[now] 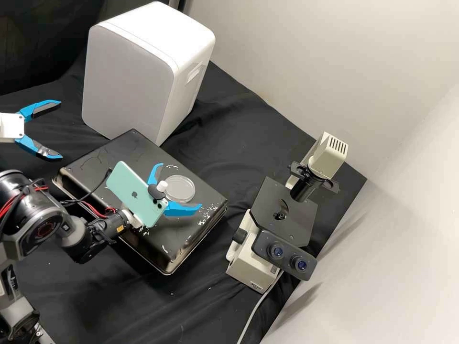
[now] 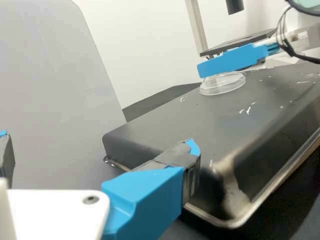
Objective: Place the petri dish on the bench
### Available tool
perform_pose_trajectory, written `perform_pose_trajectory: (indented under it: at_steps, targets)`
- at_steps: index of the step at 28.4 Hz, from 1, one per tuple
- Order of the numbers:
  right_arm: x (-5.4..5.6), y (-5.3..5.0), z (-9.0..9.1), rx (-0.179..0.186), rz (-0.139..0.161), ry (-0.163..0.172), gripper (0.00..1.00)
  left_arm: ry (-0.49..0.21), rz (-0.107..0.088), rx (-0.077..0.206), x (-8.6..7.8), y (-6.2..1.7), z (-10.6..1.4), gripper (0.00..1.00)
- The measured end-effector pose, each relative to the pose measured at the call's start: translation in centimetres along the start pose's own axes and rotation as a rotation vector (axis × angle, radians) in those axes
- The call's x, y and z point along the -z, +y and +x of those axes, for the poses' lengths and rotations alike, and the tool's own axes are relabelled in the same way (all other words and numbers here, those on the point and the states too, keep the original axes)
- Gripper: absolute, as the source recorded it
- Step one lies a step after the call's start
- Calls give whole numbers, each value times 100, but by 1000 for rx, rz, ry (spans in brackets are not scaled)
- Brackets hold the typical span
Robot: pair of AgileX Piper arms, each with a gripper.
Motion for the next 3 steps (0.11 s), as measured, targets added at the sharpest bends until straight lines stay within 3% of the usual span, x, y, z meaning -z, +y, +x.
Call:
perform_pose_trajectory:
  at_steps: [3]
  targets:
    - [19,2,-52,2,0,7,100,0,0,0,0,0,0,100]
